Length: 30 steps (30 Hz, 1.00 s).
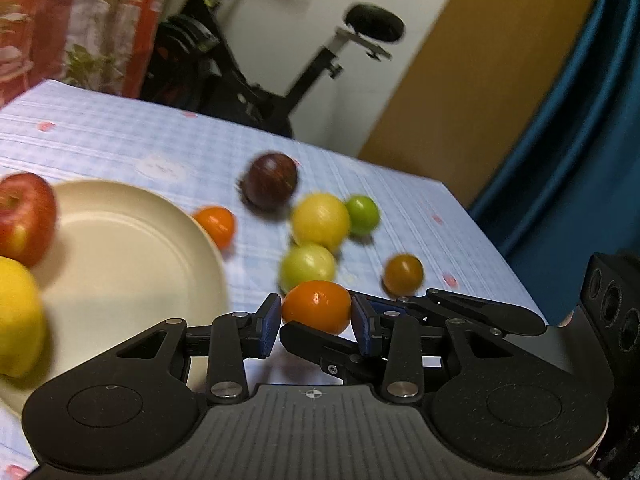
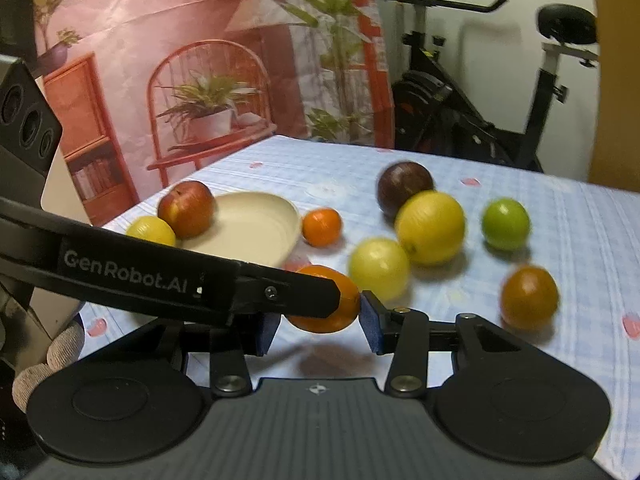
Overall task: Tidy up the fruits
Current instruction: 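Carry the mandarin with the left tool over the cream plate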
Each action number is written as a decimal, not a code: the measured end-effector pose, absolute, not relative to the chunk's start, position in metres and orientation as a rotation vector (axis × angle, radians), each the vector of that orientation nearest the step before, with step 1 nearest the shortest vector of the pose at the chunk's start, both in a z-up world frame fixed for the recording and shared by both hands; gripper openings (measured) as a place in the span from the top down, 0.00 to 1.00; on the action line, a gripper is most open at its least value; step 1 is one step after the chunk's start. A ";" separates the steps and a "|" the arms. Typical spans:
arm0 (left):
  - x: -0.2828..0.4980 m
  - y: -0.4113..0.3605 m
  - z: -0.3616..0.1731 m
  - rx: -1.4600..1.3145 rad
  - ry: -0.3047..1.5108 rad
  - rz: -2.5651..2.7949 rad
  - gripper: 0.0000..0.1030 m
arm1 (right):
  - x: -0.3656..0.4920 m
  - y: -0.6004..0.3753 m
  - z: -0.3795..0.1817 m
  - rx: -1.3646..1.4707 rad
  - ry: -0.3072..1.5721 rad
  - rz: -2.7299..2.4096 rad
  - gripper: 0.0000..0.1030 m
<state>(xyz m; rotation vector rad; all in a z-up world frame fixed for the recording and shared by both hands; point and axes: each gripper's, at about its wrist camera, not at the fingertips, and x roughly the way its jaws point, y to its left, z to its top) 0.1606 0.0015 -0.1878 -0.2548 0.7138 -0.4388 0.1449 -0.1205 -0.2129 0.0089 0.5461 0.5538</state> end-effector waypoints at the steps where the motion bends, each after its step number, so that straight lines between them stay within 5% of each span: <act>1: 0.162 0.007 -0.186 -0.266 0.707 -0.421 0.61 | 0.149 -0.114 -0.210 -0.009 0.542 0.569 0.56; 30: 0.190 0.084 -0.169 -0.354 0.554 -0.126 0.63 | 0.256 0.011 -0.227 -0.211 0.630 0.724 0.56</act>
